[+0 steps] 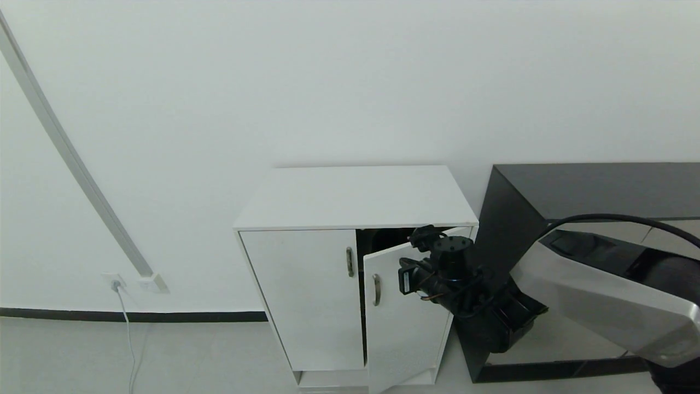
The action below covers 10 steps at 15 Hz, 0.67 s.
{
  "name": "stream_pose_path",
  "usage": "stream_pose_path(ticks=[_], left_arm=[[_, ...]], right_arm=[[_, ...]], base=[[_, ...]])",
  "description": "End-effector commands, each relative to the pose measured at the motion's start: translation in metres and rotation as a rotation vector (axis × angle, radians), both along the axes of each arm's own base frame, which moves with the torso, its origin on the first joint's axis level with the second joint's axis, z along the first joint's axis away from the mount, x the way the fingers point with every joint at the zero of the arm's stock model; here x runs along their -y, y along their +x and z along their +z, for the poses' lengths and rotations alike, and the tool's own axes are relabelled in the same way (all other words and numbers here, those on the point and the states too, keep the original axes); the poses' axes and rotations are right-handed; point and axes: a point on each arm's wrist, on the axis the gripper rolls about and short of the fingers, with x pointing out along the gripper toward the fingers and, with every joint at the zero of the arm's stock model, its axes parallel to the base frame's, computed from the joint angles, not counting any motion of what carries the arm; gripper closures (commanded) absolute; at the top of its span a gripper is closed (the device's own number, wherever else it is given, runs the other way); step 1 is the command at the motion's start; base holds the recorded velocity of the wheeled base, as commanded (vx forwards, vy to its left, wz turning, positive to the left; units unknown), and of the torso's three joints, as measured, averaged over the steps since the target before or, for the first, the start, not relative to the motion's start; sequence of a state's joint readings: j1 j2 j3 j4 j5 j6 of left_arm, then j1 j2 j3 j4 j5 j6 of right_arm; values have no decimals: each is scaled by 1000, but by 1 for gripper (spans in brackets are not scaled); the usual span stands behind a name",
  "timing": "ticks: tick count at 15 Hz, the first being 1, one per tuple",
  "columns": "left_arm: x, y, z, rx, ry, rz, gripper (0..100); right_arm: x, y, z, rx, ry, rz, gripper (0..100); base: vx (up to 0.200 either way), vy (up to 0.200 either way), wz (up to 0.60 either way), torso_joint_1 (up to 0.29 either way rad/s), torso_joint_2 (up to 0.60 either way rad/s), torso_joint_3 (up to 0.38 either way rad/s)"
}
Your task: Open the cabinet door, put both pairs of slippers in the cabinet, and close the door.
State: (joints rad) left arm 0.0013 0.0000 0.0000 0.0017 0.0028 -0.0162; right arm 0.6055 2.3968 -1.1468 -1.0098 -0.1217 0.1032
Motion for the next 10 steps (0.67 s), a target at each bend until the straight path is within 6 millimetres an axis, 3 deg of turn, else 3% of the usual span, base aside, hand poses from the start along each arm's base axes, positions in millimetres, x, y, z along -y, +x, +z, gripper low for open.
stream_pose_path(ticks=[1,10], left_arm=[[0,0,0,0,-1,1,100],[0,0,0,-1,-1,1,100]], right_arm=[[-1,7,-8,0,-1,-10,100],[-5,26,-7,90,39,-25,100]], base=[[0,0,0,0,0,0],[0,0,0,0,0,0]])
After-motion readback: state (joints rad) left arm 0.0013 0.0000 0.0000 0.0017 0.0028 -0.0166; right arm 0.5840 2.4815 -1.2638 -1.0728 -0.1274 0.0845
